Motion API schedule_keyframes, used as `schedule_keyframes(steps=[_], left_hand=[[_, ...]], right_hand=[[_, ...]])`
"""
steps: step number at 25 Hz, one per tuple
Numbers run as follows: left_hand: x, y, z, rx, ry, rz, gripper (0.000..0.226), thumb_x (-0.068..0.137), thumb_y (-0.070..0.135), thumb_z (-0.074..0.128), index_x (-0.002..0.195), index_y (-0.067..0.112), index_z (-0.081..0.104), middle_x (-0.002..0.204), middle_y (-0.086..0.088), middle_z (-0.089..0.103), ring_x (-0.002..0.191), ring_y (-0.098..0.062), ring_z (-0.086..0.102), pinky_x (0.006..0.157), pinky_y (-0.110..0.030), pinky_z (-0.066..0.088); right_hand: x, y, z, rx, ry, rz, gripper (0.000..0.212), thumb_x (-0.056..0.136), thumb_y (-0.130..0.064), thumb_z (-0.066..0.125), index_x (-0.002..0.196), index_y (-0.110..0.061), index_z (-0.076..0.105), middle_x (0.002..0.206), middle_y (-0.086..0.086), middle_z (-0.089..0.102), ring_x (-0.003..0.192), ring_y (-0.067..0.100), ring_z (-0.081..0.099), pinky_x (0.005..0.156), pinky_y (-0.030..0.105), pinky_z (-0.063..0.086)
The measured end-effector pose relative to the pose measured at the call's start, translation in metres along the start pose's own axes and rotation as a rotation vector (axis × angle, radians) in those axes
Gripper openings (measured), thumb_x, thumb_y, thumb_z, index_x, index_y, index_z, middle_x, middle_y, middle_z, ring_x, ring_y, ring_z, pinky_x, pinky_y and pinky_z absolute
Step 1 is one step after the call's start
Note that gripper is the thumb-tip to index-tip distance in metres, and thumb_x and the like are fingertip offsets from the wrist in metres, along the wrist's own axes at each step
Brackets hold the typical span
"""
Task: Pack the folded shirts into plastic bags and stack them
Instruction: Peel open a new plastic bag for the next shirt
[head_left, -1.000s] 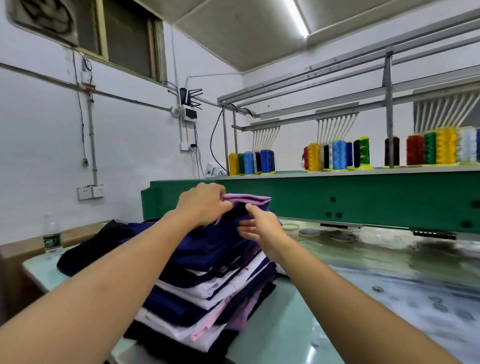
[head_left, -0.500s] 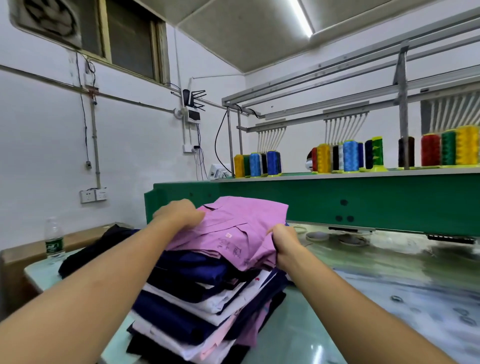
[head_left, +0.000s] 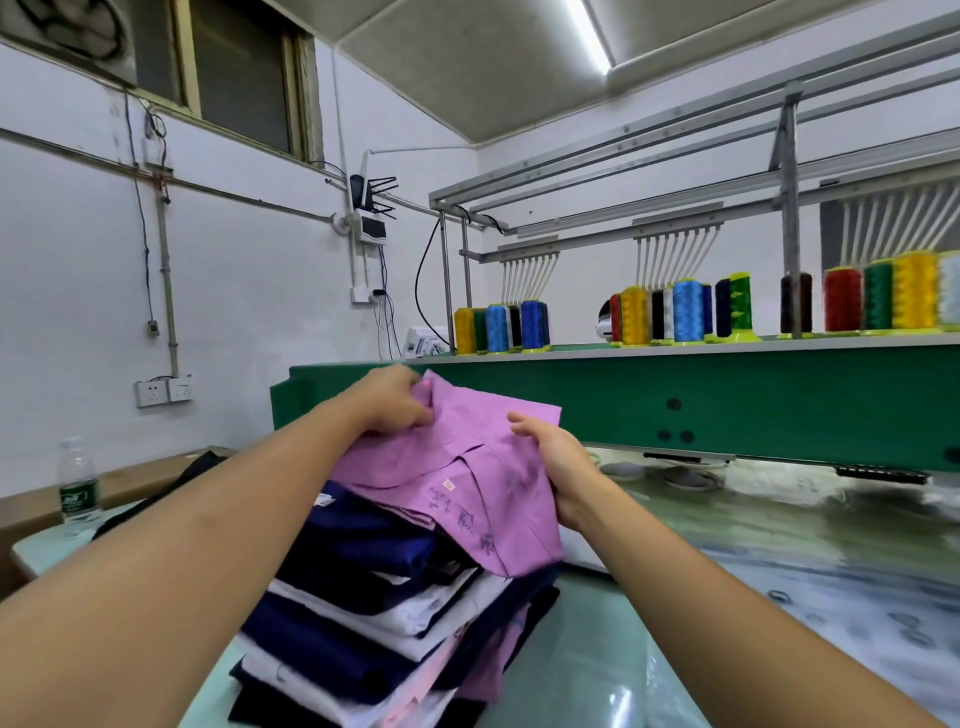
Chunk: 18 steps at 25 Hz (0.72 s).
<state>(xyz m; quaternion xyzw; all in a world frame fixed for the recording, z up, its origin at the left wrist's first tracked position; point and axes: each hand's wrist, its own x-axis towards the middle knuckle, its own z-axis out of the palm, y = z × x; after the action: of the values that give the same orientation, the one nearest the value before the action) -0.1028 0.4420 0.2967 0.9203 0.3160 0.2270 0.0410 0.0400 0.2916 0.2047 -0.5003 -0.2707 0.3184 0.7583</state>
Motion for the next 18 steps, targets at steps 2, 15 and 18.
schedule_keyframes(steps=[2, 15, 18], left_hand=[[-0.004, 0.035, -0.006, -0.186, -0.148, 0.123, 0.025, 0.085, 0.029, 0.072, 0.098, 0.008, 0.069, 0.096, -0.008, 0.069, 0.086, -0.024, 0.064, 0.065, -0.029, 0.050], [-0.020, 0.096, 0.068, -0.678, -0.094, -0.020, 0.059, 0.092, 0.034, 0.069, 0.142, 0.018, 0.043, 0.128, -0.003, 0.058, 0.109, -0.020, 0.061, 0.093, -0.037, 0.053], [-0.025, 0.142, 0.094, -0.833, -0.034, 0.059, 0.062, 0.096, 0.031, 0.065, 0.150, 0.020, 0.038, 0.140, -0.001, 0.053, 0.114, -0.015, 0.056, 0.089, -0.024, 0.049]], right_hand=[[0.003, -0.002, 0.005, 0.068, -0.064, 0.040, 0.041, 0.097, -0.039, 0.059, 0.124, -0.010, 0.068, 0.119, 0.016, 0.070, 0.097, 0.030, 0.070, 0.084, 0.037, 0.056], [-0.007, -0.030, -0.039, -0.062, 0.111, -0.157, 0.033, 0.084, 0.013, 0.056, 0.115, 0.006, 0.060, 0.094, 0.024, 0.069, 0.074, 0.029, 0.069, 0.060, 0.033, 0.059], [-0.024, -0.044, -0.086, -0.059, 0.051, -0.159, 0.032, 0.088, 0.002, 0.066, 0.119, 0.003, 0.063, 0.103, 0.022, 0.074, 0.089, 0.033, 0.074, 0.075, 0.040, 0.062]])
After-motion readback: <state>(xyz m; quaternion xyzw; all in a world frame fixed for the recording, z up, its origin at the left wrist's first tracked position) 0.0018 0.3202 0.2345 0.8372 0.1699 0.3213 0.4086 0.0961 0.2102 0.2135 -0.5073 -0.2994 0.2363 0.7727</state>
